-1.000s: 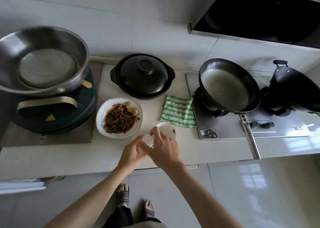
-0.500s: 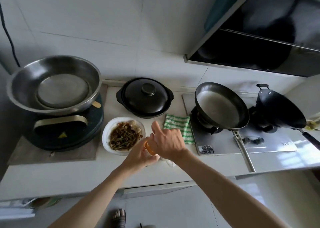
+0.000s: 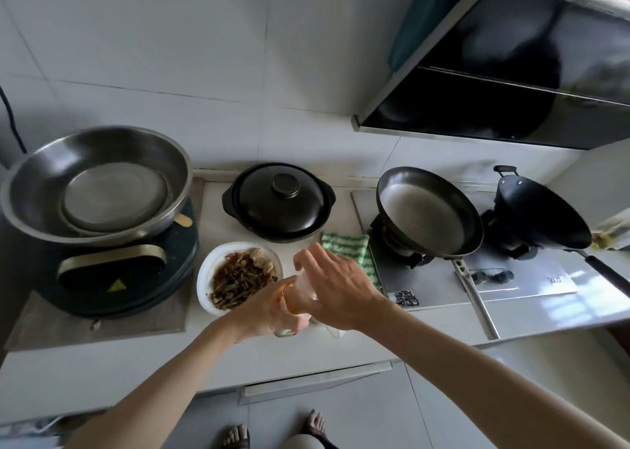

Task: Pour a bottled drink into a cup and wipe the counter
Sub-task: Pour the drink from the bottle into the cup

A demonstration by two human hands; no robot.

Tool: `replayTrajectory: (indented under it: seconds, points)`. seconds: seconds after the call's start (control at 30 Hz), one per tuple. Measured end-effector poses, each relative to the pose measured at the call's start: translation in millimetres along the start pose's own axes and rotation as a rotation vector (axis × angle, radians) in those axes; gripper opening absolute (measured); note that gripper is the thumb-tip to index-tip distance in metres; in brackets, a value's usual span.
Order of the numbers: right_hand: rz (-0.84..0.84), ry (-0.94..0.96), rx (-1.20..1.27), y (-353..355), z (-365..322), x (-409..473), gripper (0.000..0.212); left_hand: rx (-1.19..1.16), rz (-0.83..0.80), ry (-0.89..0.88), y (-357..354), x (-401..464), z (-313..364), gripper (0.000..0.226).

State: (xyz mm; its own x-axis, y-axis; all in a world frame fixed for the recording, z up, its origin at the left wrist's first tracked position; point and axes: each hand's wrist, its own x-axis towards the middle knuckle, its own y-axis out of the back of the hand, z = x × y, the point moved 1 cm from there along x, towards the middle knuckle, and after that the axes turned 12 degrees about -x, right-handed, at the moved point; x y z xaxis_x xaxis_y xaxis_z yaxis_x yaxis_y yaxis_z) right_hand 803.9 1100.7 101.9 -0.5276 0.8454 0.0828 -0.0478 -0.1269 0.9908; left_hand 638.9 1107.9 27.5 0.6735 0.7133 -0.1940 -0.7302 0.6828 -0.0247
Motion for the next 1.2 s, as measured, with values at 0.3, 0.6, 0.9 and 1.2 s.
replayTrajectory:
  seconds: [0.3,0.6,0.9,1.2]
  points:
    - [-0.182,0.014,0.064,2,27,2,0.056,-0.075,0.116,-0.015,-10,17,-1,0.040]
    - [-0.021,-0.159,0.483,-16,51,-11,0.031,0.010,0.140,0.080,-17,22,-15,0.040]
    - [0.057,-0.989,1.410,-71,117,-50,0.022,0.168,0.304,0.323,-22,30,-57,0.038]
    - [-0.042,-1.021,1.443,-89,121,-69,0.016,0.307,0.288,0.470,-22,45,-70,0.046]
